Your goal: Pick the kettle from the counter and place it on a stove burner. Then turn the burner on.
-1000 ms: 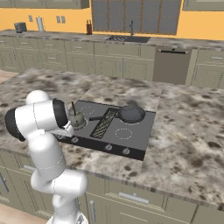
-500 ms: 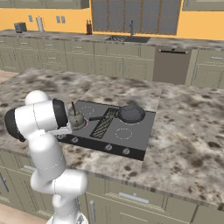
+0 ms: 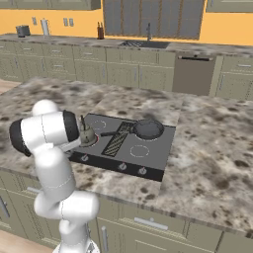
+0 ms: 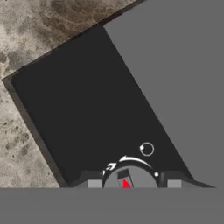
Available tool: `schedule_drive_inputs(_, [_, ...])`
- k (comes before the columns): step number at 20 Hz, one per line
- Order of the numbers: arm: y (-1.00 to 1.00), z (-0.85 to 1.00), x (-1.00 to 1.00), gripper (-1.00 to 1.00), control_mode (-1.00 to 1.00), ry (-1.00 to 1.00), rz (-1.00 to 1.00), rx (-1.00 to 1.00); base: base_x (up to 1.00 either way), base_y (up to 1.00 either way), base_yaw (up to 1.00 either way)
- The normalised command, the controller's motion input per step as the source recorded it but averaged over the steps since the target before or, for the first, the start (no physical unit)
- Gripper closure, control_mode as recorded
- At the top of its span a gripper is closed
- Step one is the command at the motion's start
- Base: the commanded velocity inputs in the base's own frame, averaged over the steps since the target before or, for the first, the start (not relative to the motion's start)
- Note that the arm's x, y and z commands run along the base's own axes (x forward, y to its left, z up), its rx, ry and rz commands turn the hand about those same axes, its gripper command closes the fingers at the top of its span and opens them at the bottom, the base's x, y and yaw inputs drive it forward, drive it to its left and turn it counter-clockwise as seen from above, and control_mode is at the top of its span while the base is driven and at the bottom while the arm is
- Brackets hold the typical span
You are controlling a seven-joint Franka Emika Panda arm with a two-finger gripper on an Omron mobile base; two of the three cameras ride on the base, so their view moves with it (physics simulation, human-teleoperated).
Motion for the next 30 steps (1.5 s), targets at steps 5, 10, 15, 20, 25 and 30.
schedule_drive_inputs(5, [0.00, -0.61, 0.00, 1.00, -1.00, 0.00, 1.00, 0.00, 0.00, 0.00, 0.00])
schedule_drive_inputs(10, [0.00, -0.30, -0.19, 1.00, -1.00, 0.00, 0.76, 0.00, 0.00, 0.00, 0.00])
schedule_drive_inputs(15, [0.00, 0.18, -0.21, 1.00, -1.00, -0.06, 0.00, 0.00, 0.00, 0.00, 0.00])
schedule_drive_inputs(20, [0.00, 0.99, -0.31, 1.00, -1.00, -0.11, 0.01, 0.00, 0.00, 0.00, 0.00])
schedule_drive_inputs(25, [0.00, 1.00, -0.22, -1.00, -1.00, -0.09, 0.01, 0.02, 0.00, 0.00, 0.00])
schedule_drive_inputs(30, [0.00, 0.93, -0.47, -1.00, -1.00, -0.22, 0.01, 0.04, 0.00, 0.00, 0.00])
